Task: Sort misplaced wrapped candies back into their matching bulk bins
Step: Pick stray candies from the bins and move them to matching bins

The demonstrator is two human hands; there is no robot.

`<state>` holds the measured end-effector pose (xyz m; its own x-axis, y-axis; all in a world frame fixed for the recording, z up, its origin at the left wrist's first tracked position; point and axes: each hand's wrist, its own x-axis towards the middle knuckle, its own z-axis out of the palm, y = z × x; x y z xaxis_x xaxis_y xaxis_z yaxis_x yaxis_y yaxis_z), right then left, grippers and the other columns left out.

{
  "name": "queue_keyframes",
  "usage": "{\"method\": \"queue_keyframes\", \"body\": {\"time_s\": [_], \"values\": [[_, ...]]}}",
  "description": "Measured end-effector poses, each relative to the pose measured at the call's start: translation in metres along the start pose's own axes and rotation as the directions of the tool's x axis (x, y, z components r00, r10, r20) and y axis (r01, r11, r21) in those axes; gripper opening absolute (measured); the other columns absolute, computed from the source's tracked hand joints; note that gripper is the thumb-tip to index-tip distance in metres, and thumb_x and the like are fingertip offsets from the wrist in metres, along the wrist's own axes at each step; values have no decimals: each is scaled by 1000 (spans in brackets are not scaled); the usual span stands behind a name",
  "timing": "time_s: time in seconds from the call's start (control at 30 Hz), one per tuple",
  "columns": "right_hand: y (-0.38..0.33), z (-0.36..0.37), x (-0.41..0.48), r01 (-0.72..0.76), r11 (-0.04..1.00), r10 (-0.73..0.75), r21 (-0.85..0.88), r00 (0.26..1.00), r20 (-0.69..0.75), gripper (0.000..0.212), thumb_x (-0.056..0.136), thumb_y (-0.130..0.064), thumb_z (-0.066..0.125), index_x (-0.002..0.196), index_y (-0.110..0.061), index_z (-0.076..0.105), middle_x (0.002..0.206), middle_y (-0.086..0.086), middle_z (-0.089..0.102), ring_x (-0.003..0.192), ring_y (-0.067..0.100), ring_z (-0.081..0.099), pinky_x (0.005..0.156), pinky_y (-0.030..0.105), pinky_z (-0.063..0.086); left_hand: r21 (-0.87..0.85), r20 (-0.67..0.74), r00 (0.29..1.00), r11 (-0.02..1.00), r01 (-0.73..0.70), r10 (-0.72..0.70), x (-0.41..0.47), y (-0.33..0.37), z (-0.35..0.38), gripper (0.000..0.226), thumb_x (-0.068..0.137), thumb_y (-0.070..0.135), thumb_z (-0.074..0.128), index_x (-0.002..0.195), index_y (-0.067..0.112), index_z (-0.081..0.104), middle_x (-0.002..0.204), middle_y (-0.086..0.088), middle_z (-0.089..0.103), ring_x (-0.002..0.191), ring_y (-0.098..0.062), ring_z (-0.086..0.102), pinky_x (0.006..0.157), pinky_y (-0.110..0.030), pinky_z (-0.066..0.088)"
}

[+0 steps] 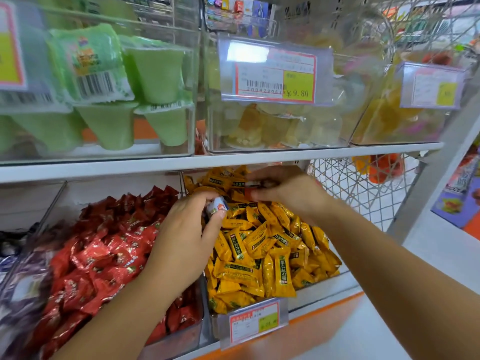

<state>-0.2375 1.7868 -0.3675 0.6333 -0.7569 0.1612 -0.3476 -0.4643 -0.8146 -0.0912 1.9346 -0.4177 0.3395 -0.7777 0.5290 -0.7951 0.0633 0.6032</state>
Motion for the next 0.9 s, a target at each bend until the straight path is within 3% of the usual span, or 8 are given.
{"method": "queue_keyframes", "body": {"time_s": [0.1, 0.17, 0.23, 0.4, 0.53, 0.67, 0.77, 0.9], "values": [[2, 9, -14, 2, 998, 0, -55, 999, 33, 35, 82, -14, 74, 112, -32, 70, 108, -18, 65, 91, -3, 59, 73, 2, 41, -5, 1, 1000, 1000, 13, -13, 1, -2, -3, 24, 93, 32, 55, 117, 25, 57, 93, 32, 44, 81, -1, 45, 68, -12, 34], [3, 13, -20, -6, 999, 5, 41, 1000, 18, 37, 83, -10, 72, 116, -27, 69, 116, -15, 66, 104, 1, 60, 93, 13, 45, -20, 12, 1000, 1000, 23, -23, 1, -3, -5, 21, 93, 31, 57, 114, 28, 55, 93, 30, 46, 80, 5, 48, 66, -10, 35], [5, 17, -25, -13, 990, 13, 138, 1000, 0, 38, 82, -5, 72, 113, -26, 70, 113, -11, 69, 107, 3, 63, 101, 28, 48, -25, 11, 1000, 999, 23, -22, 1, -3, -7, 19, 93, 30, 58, 111, 32, 51, 92, 29, 48, 81, 9, 48, 65, -7, 36], [15, 29, -34, 7, 973, 12, 232, 997, -79, 38, 83, -1, 69, 113, -25, 68, 106, -6, 73, 103, 9, 67, 97, 42, 51, -46, 18, 999, 998, 34, -33, 0, -4, -9, 21, 94, 27, 56, 108, 36, 43, 92, 23, 51, 84, 5, 52, 66, -6, 37], [5, 25, -39, 39, 983, -12, 181, 989, -145, 34, 94, -7, 58, 122, -24, 62, 104, -8, 71, 88, 11, 71, 90, 51, 53, -44, 20, 999, 998, 41, -40, -1, -4, -14, 26, 96, 22, 52, 119, 33, 46, 76, 18, 46, 63, 4, 48, 56, -11, 34], [-6, 26, -43, 25, 955, 15, 295, 991, -132, 35, 101, -7, 41, 133, -20, 51, 104, 0, 71, 87, 15, 71, 88, 40, 55, -110, 61, 995, 990, 89, -83, 2, -2, -21, 17, 95, 14, 46, 98, 31, 45, 72, 8, 45, 51, -5, 42, 49, -22, 32], [-16, 39, -46, -1, 849, 30, 528, 998, -46, 35, 102, -6, 38, 134, -17, 47, 114, 8, 69, 106, 17, 67, 99, 43, 49, -167, 135, 986, 979, 116, -94, 3, 7, -24, 10, 92, 28, 53, 90, 33, 44, 73, 8, 48, 52, -3, 41, 49, -18, 32], [-27, 63, -51, -7, 860, -9, 510, 1000, 29, 40, 102, -11, 39, 137, -30, 44, 121, -6, 66, 118, 8, 58, 107, 41, 42, -113, 203, 979, 993, 24, 0, 0, 16, -20, 32, 72, 57, 63, 88, 35, 48, 76, 29, 50, 67, 6, 47, 55, -9, 34]]}}
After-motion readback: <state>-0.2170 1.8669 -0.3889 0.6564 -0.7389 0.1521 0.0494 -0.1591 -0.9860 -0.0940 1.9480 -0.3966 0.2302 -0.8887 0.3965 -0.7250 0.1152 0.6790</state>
